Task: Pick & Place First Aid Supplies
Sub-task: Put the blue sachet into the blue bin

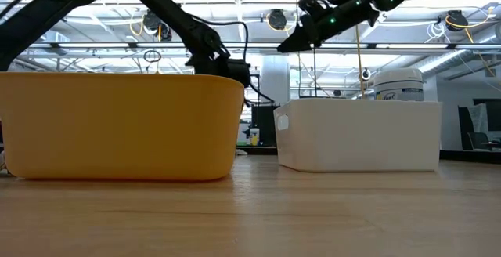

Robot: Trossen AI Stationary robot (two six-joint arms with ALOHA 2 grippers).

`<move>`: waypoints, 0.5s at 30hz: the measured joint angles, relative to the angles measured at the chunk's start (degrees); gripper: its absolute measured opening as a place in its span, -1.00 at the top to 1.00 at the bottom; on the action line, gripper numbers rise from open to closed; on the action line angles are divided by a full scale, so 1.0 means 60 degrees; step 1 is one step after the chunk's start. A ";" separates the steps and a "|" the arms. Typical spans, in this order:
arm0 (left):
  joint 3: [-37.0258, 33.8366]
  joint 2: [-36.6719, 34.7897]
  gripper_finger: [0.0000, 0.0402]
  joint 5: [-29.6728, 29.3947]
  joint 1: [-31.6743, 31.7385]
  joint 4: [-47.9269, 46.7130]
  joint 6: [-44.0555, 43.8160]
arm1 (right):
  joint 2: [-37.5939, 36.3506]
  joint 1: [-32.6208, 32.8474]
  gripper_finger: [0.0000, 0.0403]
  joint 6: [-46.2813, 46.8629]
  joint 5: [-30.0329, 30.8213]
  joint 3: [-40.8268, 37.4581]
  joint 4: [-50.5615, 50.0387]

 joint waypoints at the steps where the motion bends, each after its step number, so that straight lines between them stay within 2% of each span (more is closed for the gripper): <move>1: 0.0000 -0.0129 0.98 0.0012 0.0037 -0.0100 0.0025 | -0.0006 0.0000 -0.04 0.0000 -0.0003 0.0000 0.0006; 7: 0.0000 -0.0982 0.98 0.0260 0.0276 -0.0482 0.0672 | -0.0007 0.0000 -0.03 0.0006 -0.0003 0.0000 0.0003; 12: -0.0069 -0.1657 0.99 0.1073 0.0501 -0.0426 0.1994 | -0.0007 0.0000 -0.02 0.0255 -0.0006 0.0000 -0.0092; 15: -0.0527 -0.2189 0.99 0.1599 0.0645 0.0058 0.2597 | -0.0007 0.0000 -0.02 0.0266 -0.0040 0.0000 -0.0264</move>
